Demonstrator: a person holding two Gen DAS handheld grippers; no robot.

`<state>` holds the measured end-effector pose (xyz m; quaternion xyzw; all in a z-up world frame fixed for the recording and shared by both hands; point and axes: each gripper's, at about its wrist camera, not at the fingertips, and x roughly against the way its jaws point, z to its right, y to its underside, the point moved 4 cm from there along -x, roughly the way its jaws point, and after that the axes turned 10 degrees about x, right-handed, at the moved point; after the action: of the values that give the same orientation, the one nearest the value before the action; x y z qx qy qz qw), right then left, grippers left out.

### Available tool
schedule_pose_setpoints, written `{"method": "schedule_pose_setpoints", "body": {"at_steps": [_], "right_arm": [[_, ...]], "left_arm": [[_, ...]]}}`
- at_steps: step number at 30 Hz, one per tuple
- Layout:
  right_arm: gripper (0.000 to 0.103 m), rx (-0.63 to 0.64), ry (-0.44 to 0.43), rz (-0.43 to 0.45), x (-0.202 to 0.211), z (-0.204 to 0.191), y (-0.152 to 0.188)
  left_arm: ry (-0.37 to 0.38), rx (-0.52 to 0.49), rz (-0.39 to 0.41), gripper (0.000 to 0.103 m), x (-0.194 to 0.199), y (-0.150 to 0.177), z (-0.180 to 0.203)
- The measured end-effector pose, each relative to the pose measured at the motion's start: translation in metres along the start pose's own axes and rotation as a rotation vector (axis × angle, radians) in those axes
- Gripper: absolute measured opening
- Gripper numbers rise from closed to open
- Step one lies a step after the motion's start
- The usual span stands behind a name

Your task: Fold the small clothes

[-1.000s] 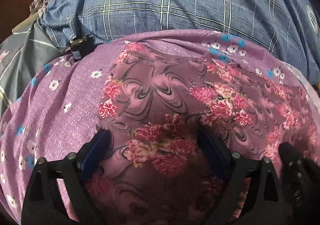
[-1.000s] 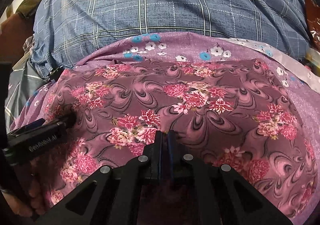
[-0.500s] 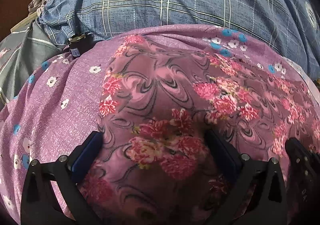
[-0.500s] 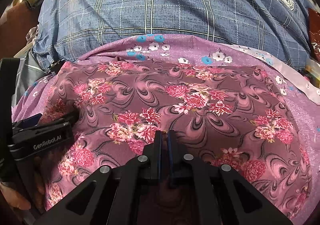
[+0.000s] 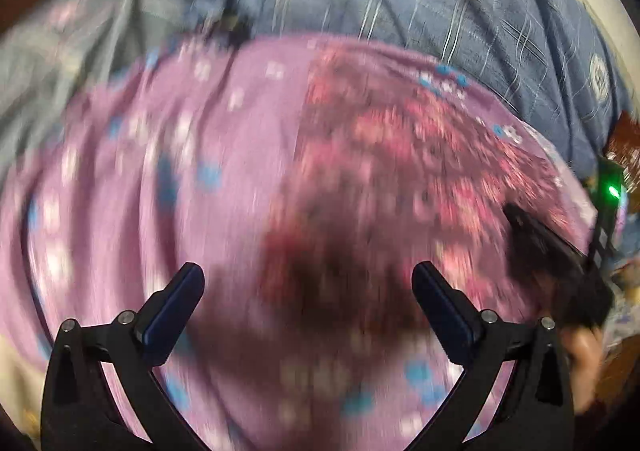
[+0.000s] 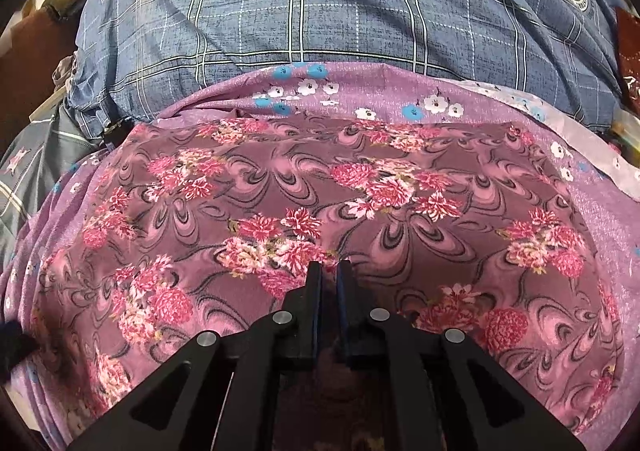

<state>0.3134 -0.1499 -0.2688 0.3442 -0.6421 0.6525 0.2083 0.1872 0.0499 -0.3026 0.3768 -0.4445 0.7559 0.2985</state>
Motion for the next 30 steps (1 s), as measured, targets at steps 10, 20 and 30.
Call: {"method": "schedule_pose_setpoints", "body": {"at_steps": [10,20,30], "right_arm": [[0.012,0.005,0.022,0.008,0.008,-0.004,0.007],[0.013,-0.029,-0.031,-0.006,0.006,0.003,0.006],[0.013,-0.049,-0.029,-0.01,0.002,0.003,0.003]], "left_arm": [[0.073,0.196,-0.008,0.103,-0.016,0.009,-0.013],[0.253,0.194,0.076,0.082,-0.031,-0.037,0.013],[0.301,0.17,0.017,0.079,-0.051,-0.04,0.012]]}}
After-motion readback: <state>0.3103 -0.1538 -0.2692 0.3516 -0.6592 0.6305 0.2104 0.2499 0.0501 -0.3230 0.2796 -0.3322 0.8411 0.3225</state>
